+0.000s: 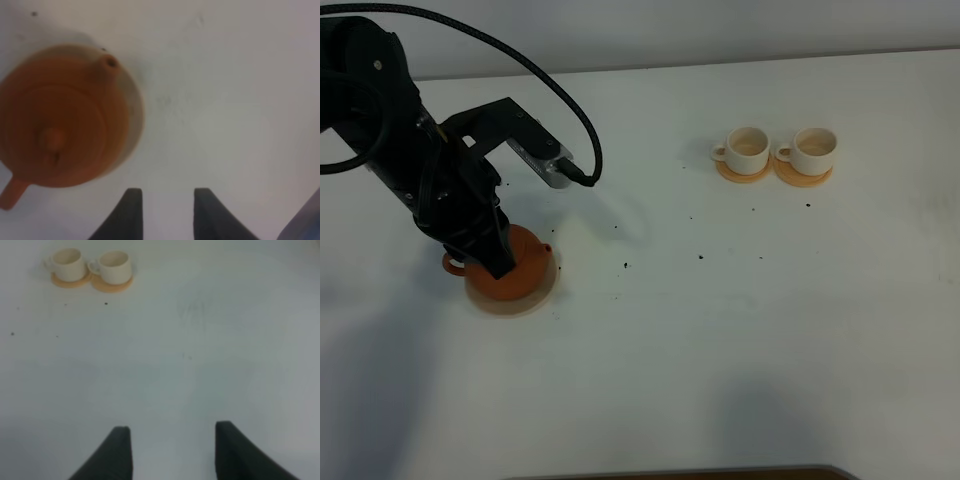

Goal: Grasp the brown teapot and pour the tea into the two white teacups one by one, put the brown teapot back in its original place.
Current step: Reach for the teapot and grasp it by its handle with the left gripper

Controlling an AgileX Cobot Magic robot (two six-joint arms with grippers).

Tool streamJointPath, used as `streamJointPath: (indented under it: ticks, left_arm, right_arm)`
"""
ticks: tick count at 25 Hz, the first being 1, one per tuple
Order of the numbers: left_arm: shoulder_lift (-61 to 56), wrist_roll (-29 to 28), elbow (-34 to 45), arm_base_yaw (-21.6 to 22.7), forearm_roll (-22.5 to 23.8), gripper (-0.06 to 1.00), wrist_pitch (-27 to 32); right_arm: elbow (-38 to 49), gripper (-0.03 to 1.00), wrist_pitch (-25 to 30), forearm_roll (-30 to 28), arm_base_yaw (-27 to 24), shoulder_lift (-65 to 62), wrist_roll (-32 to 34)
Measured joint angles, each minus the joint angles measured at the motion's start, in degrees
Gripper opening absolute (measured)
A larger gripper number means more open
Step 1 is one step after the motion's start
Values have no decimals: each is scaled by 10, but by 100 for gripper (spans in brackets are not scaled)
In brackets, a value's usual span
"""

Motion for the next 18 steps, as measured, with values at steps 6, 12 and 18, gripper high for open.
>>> streamJointPath:
  ticks: [6, 12, 18]
  left_arm:
    - [0, 35, -3, -37, 82, 29, 13]
    - [0, 27, -3, -45, 194, 29, 38]
    - [4, -29, -3, -45, 291, 29, 69]
  right_arm:
    - [0, 41, 0, 0, 0, 0, 0]
    - [0, 41, 0, 0, 0, 0, 1]
    - [0, 41, 0, 0, 0, 0, 1]
